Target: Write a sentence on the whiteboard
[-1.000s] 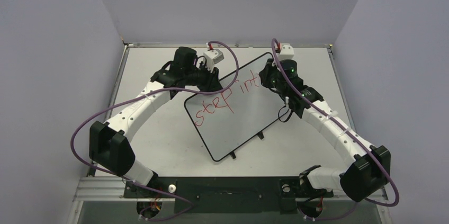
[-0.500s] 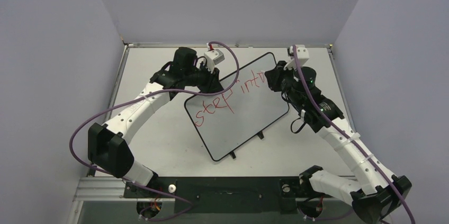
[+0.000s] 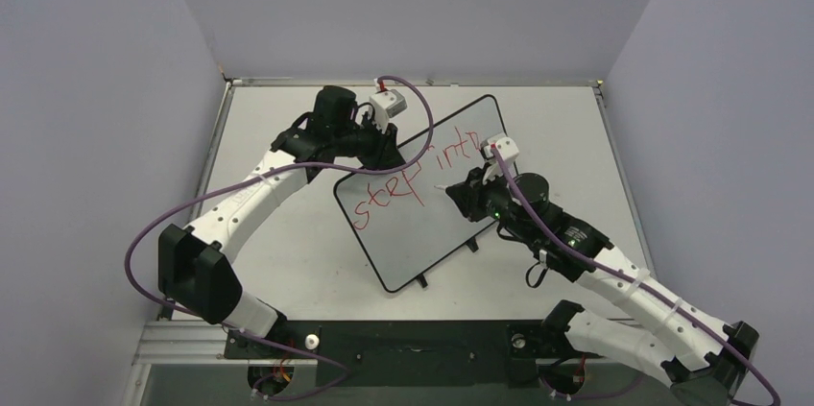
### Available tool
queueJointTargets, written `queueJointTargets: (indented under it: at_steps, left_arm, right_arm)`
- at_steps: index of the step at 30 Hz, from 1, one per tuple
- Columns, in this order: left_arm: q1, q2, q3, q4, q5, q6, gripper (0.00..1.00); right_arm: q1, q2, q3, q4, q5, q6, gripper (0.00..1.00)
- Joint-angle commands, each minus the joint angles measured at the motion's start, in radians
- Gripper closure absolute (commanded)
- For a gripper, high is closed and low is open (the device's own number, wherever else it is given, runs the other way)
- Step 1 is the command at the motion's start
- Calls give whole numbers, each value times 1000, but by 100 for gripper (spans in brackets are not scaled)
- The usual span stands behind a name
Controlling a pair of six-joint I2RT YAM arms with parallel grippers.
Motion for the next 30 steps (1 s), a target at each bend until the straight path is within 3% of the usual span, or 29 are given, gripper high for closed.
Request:
queueJointTargets:
  at_steps: [1,11,30]
  left_arm:
    - [5,-62,9,120,-65,75,100]
    - [-2,-70,6,118,-70,72,100]
    - [-48,-105,4,84,-129,53,100]
  right_arm:
    - [44,-65,-68,114,-26,33,100]
    - [201,-79,-207,238,39,99,100]
    - [420,7,-268,408,202,104,100]
